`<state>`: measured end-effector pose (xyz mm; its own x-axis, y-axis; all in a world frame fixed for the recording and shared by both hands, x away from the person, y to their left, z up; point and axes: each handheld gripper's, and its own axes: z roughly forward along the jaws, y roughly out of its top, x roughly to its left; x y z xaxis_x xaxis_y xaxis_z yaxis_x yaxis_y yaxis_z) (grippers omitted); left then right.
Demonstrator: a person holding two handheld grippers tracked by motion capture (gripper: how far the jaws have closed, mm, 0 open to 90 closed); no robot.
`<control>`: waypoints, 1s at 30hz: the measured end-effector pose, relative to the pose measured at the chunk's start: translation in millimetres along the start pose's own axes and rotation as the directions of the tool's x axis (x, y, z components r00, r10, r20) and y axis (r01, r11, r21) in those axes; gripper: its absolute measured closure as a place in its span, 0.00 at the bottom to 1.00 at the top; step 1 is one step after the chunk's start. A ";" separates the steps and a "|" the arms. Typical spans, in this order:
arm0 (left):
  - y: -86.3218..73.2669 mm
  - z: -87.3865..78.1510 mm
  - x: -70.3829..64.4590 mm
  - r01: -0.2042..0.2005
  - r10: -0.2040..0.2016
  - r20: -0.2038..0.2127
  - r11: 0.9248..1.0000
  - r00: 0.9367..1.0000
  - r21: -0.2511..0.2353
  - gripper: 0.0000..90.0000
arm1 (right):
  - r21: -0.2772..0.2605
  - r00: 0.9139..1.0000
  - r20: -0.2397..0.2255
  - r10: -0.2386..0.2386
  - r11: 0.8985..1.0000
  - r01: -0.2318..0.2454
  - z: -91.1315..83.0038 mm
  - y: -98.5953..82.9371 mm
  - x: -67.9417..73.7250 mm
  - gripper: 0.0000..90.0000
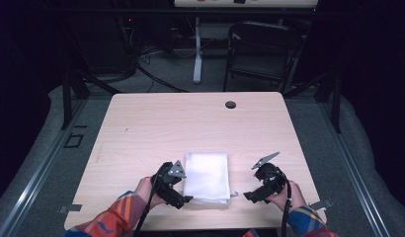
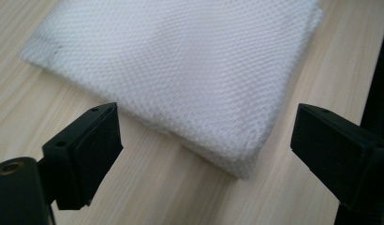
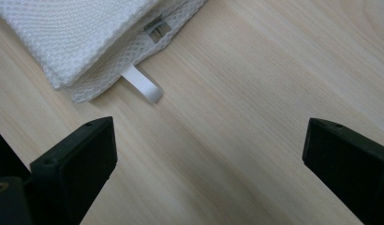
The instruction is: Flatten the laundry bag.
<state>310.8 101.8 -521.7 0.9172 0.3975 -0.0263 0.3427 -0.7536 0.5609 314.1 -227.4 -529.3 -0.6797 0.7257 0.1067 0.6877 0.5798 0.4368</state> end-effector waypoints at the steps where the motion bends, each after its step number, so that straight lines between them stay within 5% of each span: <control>1: 0.7 1.4 -1.4 -0.009 0.009 0.001 1.000 1.000 0.000 0.15 | 0.002 1.000 -0.002 0.000 1.000 0.000 0.0 -0.1 -0.2 0.04; 6: 3.9 8.0 -4.2 -0.030 0.030 0.033 1.000 0.999 0.007 0.17 | 0.003 1.000 -0.006 0.004 1.000 -0.004 0.6 -0.1 -0.2 0.04; 13: 8.0 20.1 -10.5 -0.082 0.081 0.016 0.995 0.997 0.061 0.34 | 0.021 1.000 -0.005 -0.002 1.000 0.002 0.9 -0.3 -0.7 0.05; 19: 9.2 29.8 -13.7 -0.122 0.122 0.003 0.986 0.993 0.112 0.39 | 0.025 1.000 -0.009 -0.002 1.000 0.002 1.7 -0.1 0.3 0.05; 30: 9.3 39.5 -11.9 -0.111 0.114 -0.013 0.984 0.993 0.140 0.60 | 0.033 1.000 -0.021 -0.005 0.999 0.006 3.9 0.0 1.1 0.06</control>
<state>311.1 69.3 -548.9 0.9475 0.3161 0.0483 0.2642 -0.8590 0.4385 314.3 -225.1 -532.7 -0.6884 0.7149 0.1227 0.6917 0.5959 0.4080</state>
